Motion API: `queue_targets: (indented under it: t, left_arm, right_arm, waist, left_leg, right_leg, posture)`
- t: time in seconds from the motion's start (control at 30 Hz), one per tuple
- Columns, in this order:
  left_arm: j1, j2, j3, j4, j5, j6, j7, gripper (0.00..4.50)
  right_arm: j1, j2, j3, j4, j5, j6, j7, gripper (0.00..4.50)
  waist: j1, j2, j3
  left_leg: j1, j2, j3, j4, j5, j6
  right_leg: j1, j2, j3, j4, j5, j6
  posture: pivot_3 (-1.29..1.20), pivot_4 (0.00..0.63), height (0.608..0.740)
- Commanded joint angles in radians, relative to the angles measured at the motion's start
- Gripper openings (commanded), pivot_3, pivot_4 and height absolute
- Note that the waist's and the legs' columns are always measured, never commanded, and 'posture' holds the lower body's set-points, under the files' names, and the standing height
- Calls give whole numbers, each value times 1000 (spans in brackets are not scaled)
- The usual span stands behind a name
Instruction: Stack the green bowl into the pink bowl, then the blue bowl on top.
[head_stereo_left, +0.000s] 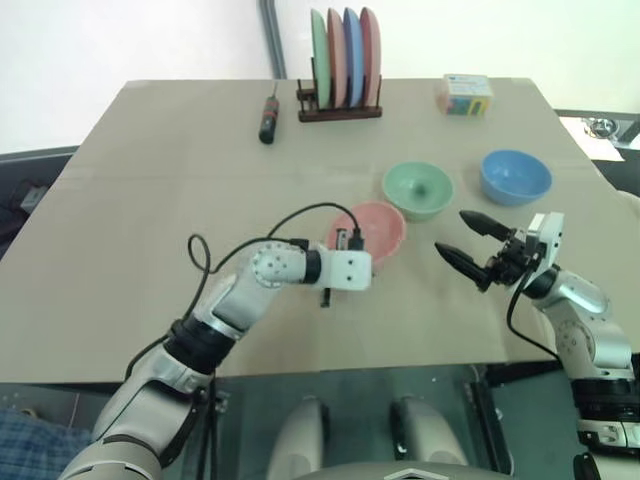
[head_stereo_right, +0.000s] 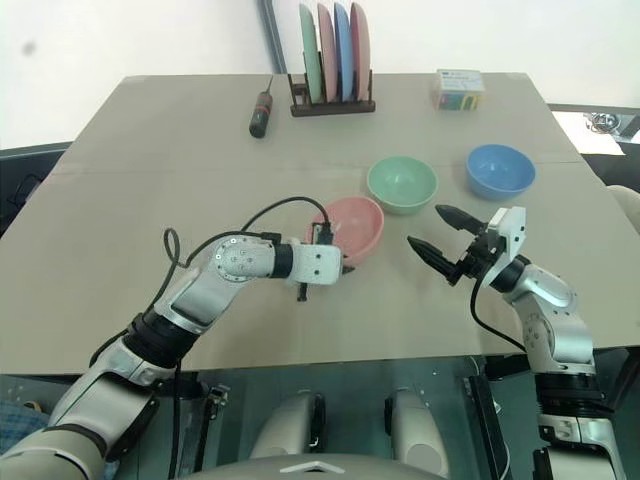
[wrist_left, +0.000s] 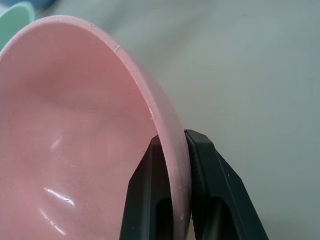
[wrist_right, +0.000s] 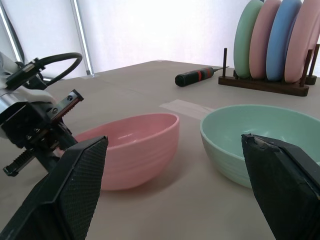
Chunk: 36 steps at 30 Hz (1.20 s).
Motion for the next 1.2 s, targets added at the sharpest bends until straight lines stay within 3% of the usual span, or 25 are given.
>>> queue_targets:
  t: [0.03,0.13,0.2,0.23,0.3,0.37,0.5,0.53,0.73,0.9,1.07,1.2]
  left_arm:
    - [-11,5,-16,-14,2,-6,-62,4]
    - [-13,19,-9,-8,6,-5,-86,4]
    - [-7,26,3,-8,-4,-7,-96,934]
    - [-4,29,9,-9,-9,-7,-100,1139]
    - [6,32,28,-14,-29,2,-106,2138]
    - [18,30,56,-26,-64,12,-110,2611]
    - [48,28,145,-72,-183,70,-124,4161]
    - [58,31,172,-86,-219,92,-130,4341]
    - [185,11,444,-190,-511,256,-65,4341]
    - [459,-36,770,-358,-805,334,32,4341]
    - [621,-99,922,-440,-880,281,138,4341]
    - [714,-109,968,-500,-906,256,167,4341]
  right_arm:
    - [-11,2,-15,-23,5,-24,-5,4500]
    - [-7,3,-18,-26,3,-26,-8,4500]
    - [-2,5,-16,-30,3,-27,-10,4500]
    - [0,6,-15,-32,3,-27,-12,4500]
    - [1,6,-14,-34,3,-28,-14,4500]
    - [1,5,-14,-33,5,-29,-14,4500]
    - [-1,0,-15,-27,5,-30,-10,4500]
    - [-3,-1,-15,-25,5,-29,-9,4500]
    - [-30,-23,-6,7,-26,-24,-17,4500]
    - [-145,-73,44,95,-136,27,-73,4500]
    - [-338,-79,140,189,-266,31,-98,4500]
    - [-485,-63,207,301,-351,14,-97,4500]
  waist:
    - [0,0,0]
    - [0,0,0]
    - [-2,0,0]
    - [-3,0,0]
    - [-1,0,0]
    - [-1,0,0]
    - [-2,0,0]
    - [-3,0,0]
    - [-3,1,0]
    - [-25,1,1]
    - [-26,1,2]
    - [-20,1,1]
  left_leg:
    - [0,0,0,0,0,0]
    - [0,0,0,0,0,0]
    - [0,0,0,0,0,0]
    - [0,0,0,0,0,0]
    - [0,0,-1,0,0,0]
    - [0,0,0,0,0,0]
    - [0,0,0,0,0,0]
    - [0,0,0,0,0,0]
    - [-1,1,-1,0,0,0]
    - [0,1,1,0,0,0]
    - [0,1,0,0,0,0]
    - [1,1,0,1,0,0]
  right_leg:
    - [0,0,0,0,0,0]
    - [0,0,0,0,0,0]
    - [0,0,0,0,0,0]
    - [0,0,0,0,0,0]
    - [0,0,0,0,0,0]
    - [0,0,0,0,0,0]
    - [0,0,0,0,0,0]
    - [0,0,0,0,0,0]
    - [0,0,-1,0,0,0]
    - [-1,-1,1,0,0,0]
    - [-1,0,0,1,0,0]
    - [0,0,0,1,0,0]
  posture:
    - [0,150,740]
    - [0,150,740]
    - [0,150,740]
    - [0,150,740]
    - [0,150,740]
    - [0,150,740]
    - [0,150,740]
    - [0,150,740]
    - [0,150,740]
    - [0,150,740]
    - [0,150,740]
    - [0,150,740]
